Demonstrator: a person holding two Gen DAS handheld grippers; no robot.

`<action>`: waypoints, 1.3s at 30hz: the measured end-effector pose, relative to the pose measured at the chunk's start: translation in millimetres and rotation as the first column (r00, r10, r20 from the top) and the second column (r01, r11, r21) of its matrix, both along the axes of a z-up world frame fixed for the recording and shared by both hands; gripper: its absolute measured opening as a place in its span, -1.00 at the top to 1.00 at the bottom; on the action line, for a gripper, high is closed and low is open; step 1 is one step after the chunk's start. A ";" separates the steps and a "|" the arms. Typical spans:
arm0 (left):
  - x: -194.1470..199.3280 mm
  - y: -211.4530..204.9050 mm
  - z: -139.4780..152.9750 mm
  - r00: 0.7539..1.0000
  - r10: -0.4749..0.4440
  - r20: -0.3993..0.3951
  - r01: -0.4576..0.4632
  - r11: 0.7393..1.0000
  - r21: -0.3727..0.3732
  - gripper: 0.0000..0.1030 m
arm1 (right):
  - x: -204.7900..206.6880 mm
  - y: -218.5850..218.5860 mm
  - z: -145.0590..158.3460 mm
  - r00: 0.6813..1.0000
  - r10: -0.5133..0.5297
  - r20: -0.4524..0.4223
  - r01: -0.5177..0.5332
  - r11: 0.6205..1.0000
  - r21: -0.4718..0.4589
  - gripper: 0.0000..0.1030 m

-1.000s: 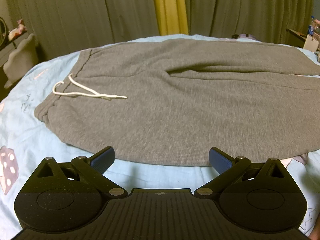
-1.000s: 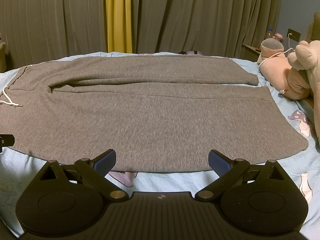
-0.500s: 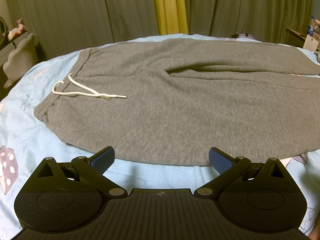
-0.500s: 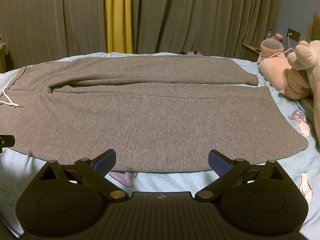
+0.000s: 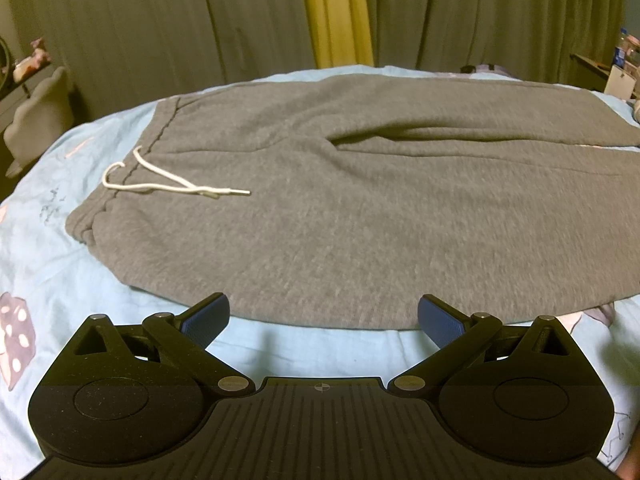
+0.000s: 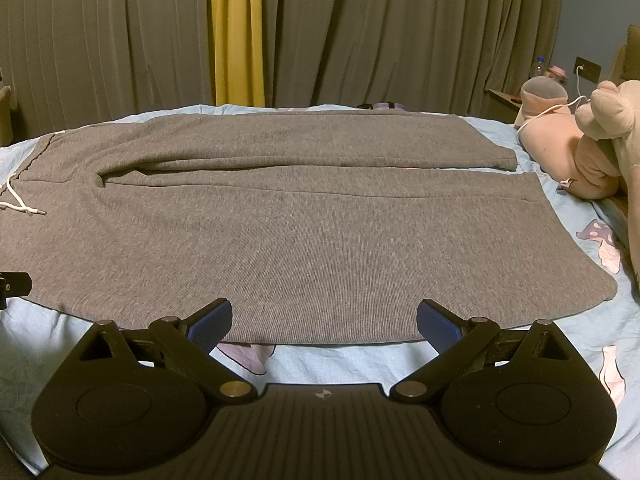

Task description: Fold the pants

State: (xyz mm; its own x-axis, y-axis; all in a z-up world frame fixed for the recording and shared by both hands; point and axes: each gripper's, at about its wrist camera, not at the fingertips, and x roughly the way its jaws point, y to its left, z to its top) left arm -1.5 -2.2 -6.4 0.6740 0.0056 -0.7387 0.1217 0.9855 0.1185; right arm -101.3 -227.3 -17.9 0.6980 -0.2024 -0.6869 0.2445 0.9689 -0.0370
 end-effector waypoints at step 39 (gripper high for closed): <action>-1.9 1.0 7.2 0.999 0.017 0.033 -0.017 1.000 -0.001 -1.00 | -3.0 1.8 -5.4 1.000 0.005 -0.003 -0.005 1.000 -0.001 -0.92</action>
